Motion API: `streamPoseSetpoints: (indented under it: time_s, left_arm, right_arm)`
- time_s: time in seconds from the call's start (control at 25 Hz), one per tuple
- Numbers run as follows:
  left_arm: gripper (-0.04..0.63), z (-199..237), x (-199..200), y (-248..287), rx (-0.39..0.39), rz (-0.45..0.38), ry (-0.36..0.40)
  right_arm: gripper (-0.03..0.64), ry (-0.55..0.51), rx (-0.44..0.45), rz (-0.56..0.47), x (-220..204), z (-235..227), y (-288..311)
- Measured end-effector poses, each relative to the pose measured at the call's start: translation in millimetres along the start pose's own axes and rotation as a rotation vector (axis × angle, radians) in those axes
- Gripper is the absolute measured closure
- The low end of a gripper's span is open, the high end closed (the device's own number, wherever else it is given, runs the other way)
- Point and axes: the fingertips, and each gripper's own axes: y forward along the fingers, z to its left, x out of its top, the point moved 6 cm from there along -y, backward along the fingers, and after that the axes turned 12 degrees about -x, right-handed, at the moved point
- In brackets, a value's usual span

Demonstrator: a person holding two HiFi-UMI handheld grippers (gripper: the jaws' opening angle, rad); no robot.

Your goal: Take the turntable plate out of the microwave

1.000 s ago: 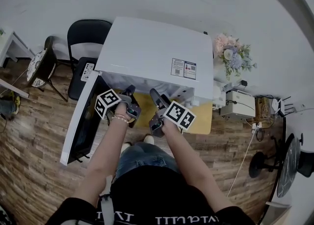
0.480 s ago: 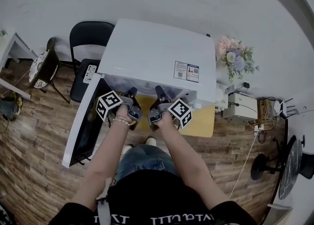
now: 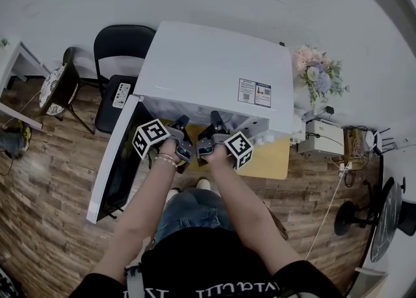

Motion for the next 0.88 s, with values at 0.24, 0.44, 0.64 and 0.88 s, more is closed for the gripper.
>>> streamPoseSetpoints:
  time_s: [0.24, 0.44, 0.64, 0.88]
  left_arm:
    - [0.571, -1.6, 0.9, 0.4, 0.005, 0.021, 0.044]
    - [0.571, -3.8, 0.3, 0.1, -0.023, 0.037, 0.063]
    - [0.536, -9.8, 3.2, -4.3, -0.101, 0.036, 0.082]
    - [0.522, -9.5, 2.6, -4.1, -0.161, 0.022, 0.094]
  right_arm:
    - [0.569, -0.009, 0.008, 0.004, -0.1, -2.4, 0.6]
    - [0.572, 0.048, 0.042, 0.010, 0.2, -4.6, -0.5]
    - [0.571, 0.070, 0.087, 0.011, -2.2, -3.3, -1.0]
    - [0.563, 0.052, 0.112, 0.026, -3.5, 2.4, -8.5]
